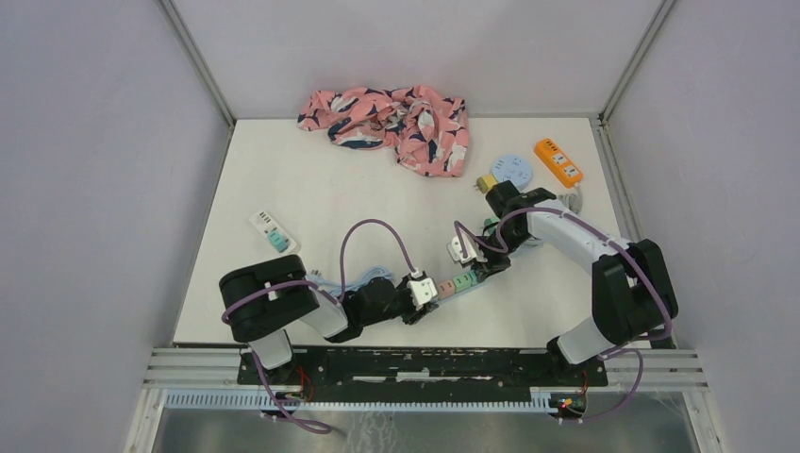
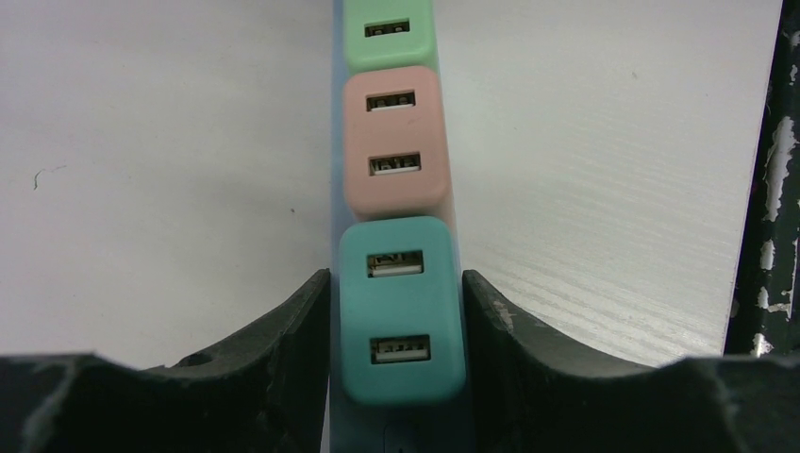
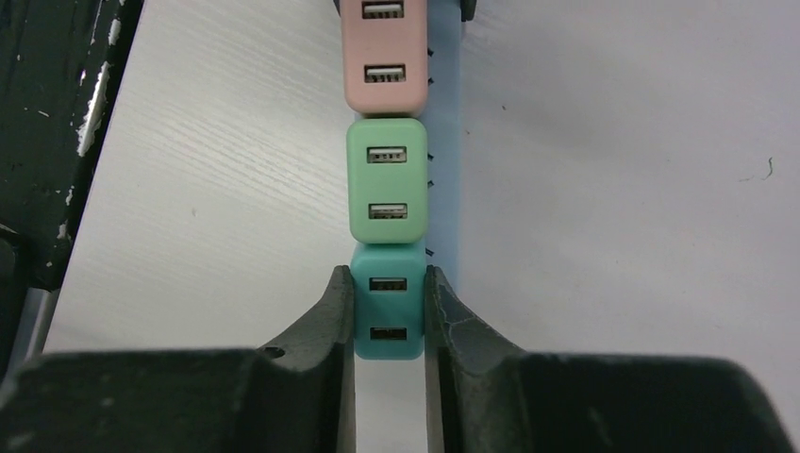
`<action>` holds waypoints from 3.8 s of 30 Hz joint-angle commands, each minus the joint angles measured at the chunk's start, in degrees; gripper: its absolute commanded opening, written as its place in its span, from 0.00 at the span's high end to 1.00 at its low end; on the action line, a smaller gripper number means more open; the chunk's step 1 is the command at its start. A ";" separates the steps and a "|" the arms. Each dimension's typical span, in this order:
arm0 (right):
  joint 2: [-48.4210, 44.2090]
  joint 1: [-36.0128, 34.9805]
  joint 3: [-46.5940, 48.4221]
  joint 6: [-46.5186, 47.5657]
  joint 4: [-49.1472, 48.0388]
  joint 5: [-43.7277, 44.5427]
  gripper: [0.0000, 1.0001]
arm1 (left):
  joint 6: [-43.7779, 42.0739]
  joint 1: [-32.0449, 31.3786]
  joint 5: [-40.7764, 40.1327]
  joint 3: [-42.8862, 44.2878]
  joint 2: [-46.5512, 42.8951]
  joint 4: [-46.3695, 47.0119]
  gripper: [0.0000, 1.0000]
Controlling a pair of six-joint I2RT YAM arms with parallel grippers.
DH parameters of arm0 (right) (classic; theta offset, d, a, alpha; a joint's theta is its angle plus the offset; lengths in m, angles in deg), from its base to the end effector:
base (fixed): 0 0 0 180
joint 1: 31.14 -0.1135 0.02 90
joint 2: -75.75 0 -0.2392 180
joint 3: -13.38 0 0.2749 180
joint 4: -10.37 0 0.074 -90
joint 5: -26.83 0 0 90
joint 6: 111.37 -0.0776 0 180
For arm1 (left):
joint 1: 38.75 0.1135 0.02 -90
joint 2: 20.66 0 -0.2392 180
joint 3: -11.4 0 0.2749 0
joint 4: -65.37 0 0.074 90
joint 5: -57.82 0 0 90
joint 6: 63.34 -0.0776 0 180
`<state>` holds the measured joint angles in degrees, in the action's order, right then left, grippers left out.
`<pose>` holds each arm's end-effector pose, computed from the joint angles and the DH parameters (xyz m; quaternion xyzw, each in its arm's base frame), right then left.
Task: Pull the plug off the socket
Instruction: Remove the plug from the socket.
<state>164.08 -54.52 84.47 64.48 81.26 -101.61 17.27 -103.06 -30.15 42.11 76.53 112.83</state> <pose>0.2378 0.1554 0.1364 -0.7728 0.5423 0.2735 0.1839 0.1288 -0.2742 0.0494 0.4965 0.6453 -0.2805 0.5084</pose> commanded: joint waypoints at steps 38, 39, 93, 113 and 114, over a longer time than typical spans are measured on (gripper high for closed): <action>2.90 -0.55 4.82 0.30 7.58 -7.48 1.00 | 2.53 2.44 2.17 -1.94 -3.02 -2.57 0.97; 2.91 -0.11 5.33 -0.65 7.43 -7.04 1.00 | 2.53 2.44 2.24 -1.98 -3.00 -2.59 0.97; 2.24 -5.04 2.72 -0.90 4.20 -4.31 1.00 | 1.97 0.99 4.80 11.28 1.54 -14.31 0.60; -2.49 -3.28 1.79 -12.61 -5.91 -12.41 1.00 | 0.57 1.06 3.13 9.00 -0.93 -20.84 0.97; -3.00 -2.47 1.67 -12.37 -5.89 -11.46 1.00 | 0.56 1.10 2.64 8.63 -1.14 -20.68 0.97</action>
<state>164.91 -56.61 85.47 56.70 82.11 -102.07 20.12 -101.86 -25.63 50.42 74.65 97.99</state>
